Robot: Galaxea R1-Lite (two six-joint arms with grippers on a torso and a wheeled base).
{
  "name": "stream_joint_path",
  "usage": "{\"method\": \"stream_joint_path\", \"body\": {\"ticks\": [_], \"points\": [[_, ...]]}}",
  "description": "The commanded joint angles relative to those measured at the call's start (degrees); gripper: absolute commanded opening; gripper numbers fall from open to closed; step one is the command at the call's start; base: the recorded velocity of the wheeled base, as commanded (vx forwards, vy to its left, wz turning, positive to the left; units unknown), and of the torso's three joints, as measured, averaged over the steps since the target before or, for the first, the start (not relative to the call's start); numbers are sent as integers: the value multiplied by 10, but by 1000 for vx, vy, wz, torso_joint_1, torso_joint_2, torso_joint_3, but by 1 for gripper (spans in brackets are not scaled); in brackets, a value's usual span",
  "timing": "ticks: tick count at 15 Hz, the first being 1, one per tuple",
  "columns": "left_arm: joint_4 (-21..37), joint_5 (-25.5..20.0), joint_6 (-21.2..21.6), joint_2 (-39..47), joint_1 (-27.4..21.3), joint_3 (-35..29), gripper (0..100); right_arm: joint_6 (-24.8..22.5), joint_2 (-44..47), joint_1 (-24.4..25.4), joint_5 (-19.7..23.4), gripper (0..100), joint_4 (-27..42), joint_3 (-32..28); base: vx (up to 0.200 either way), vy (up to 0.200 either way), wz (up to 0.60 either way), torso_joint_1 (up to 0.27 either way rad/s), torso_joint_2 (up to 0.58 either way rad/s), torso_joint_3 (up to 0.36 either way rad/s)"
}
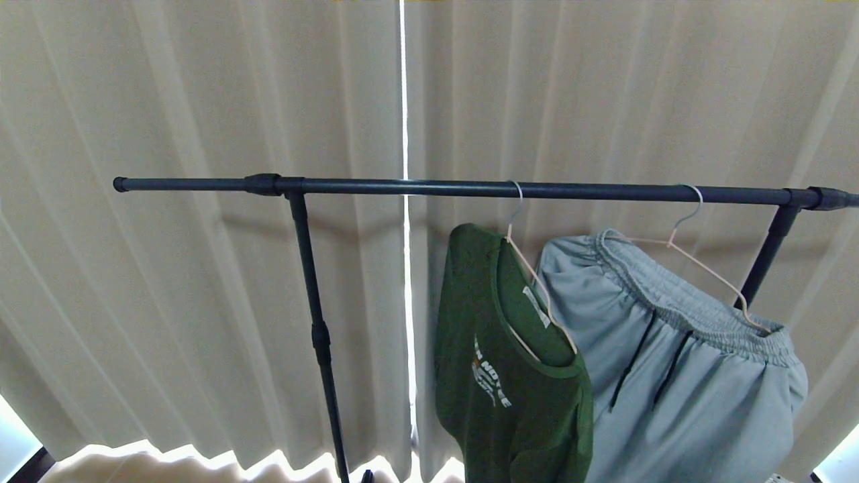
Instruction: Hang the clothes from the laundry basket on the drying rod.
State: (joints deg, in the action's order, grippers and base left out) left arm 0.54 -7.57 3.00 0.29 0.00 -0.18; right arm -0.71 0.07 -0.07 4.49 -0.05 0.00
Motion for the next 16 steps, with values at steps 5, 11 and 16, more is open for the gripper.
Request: {"method": "stream_joint_path", "body": {"ticks": [5, 11, 16], "points": [[0, 0, 0, 0, 0, 0, 100, -2, -1, 0, 1, 100, 0, 0, 0, 0, 0, 0, 0, 0], [0, 0, 0, 0, 0, 0, 100, 0, -1, 0, 1, 100, 0, 0, 0, 0, 0, 0, 0, 0], [0, 0, 0, 0, 0, 0, 100, 2, -1, 0, -4, 100, 0, 0, 0, 0, 0, 0, 0, 0]]}}
